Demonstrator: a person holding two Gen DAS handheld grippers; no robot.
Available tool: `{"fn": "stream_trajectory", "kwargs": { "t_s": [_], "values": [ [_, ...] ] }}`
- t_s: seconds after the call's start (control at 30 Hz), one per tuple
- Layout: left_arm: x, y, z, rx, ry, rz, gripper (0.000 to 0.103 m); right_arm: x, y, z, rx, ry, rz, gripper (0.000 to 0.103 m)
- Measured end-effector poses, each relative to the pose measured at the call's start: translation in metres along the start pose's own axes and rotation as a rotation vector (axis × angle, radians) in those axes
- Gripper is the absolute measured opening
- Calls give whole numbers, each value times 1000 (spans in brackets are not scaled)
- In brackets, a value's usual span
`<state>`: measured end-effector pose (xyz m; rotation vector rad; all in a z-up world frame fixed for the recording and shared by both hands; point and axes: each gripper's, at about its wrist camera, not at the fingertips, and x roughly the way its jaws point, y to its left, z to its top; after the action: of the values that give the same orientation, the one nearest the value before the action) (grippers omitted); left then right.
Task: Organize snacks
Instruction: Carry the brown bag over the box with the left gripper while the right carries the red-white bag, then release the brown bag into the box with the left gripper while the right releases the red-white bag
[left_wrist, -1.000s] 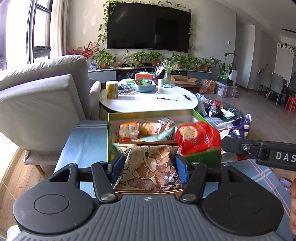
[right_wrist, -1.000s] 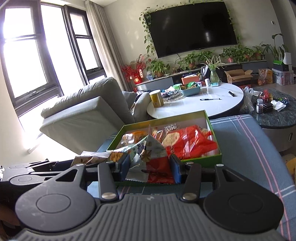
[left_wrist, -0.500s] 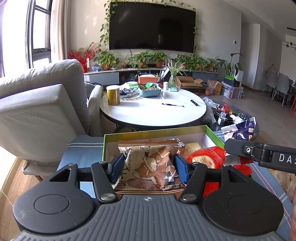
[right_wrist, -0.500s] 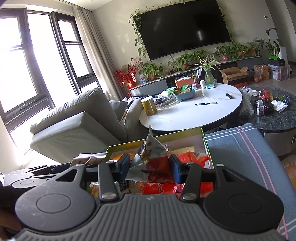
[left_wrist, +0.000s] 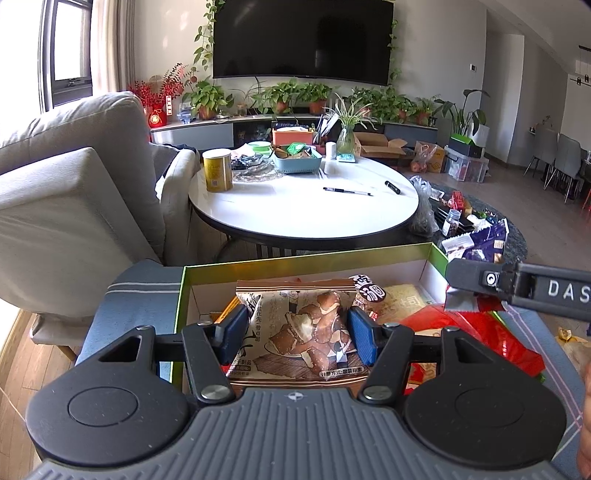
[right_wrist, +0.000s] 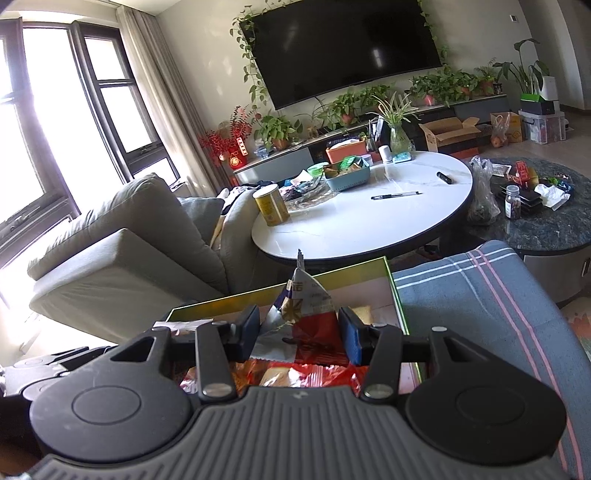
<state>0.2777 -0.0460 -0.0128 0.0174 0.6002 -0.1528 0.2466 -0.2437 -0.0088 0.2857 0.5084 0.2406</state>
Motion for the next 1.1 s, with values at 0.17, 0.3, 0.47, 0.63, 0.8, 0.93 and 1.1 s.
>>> {"fn": "stream_trajectory", "kwargs": {
  "t_s": [0.17,0.3,0.47,0.63,0.8,0.93,1.1],
  "values": [
    [10,0,2,10,10,-2,56,10,-4,3,6,2,-27,85],
    [16,-5,2,10,27,-10,56,19,-6,6,9,10,-34,85],
    [18,-4,5,-11,37,-18,57,22,-12,7,64,7,-38,85],
    [10,-3,5,-2,22,3,62,11,-12,4,62,3,-34,85],
    [-4,-10,4,18,15,0,65,5,-8,3,57,13,-18,85],
    [-19,-13,3,23,-2,0,68,-7,-2,0,40,8,2,85],
    [-42,-19,2,39,-29,10,69,-28,6,-2,19,-15,11,85]
  ]
}}
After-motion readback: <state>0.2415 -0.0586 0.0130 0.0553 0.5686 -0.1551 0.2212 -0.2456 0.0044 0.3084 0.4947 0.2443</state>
